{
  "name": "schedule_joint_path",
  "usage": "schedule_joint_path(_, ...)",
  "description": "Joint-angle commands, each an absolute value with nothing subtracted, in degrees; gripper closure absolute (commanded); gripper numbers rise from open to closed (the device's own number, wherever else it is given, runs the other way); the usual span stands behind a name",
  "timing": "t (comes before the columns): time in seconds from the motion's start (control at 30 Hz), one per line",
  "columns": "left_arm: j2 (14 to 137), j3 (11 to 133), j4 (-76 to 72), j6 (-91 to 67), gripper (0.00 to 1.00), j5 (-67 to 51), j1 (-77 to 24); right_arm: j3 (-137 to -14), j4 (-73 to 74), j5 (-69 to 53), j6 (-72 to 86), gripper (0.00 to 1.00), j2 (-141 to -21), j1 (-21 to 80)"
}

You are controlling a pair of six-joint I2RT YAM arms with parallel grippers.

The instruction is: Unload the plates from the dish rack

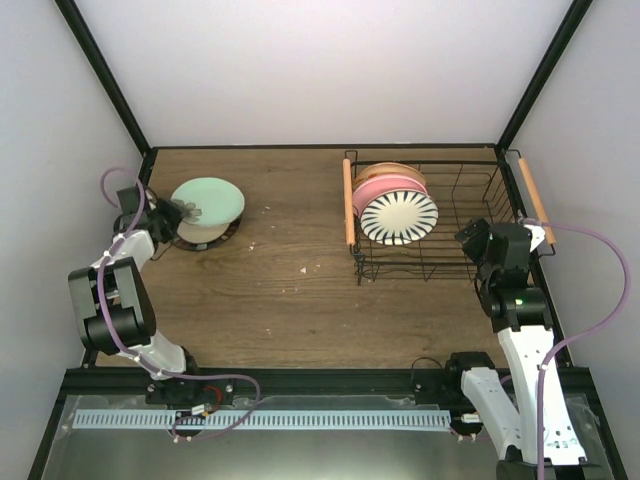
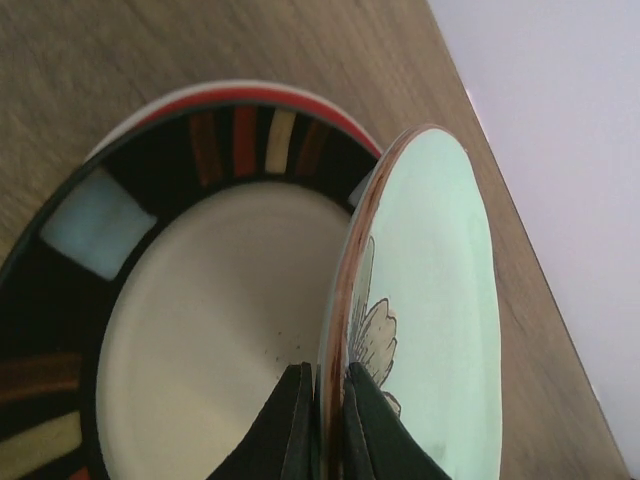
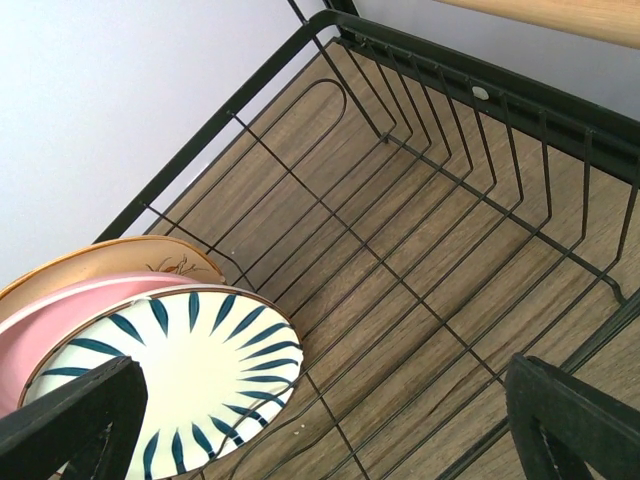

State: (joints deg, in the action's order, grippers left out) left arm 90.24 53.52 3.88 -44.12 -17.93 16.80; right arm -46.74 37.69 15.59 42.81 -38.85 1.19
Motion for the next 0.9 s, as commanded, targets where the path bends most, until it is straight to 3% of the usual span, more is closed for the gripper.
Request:
schedule_joint_path(0.0, 86.25, 51.39, -8.53, -50.72, 0.96, -23.82, 17.15, -47.79, 37.06, 16.11, 41.67, 0.0, -38.6, 0.97)
schedule_joint_path(0.73, 89.04, 48.15, -7.33, -51.68, 0.96, -20.19, 20.04, -48.24, 37.07, 15.86, 41.73, 0.0, -39.13, 0.97)
schedule_joint_path(0.87, 90.44, 48.79, -5.99, -51.19, 0.9, -19.49, 20.04, -48.34, 37.5, 16.33, 41.99, 0.0, -38.63, 1.01)
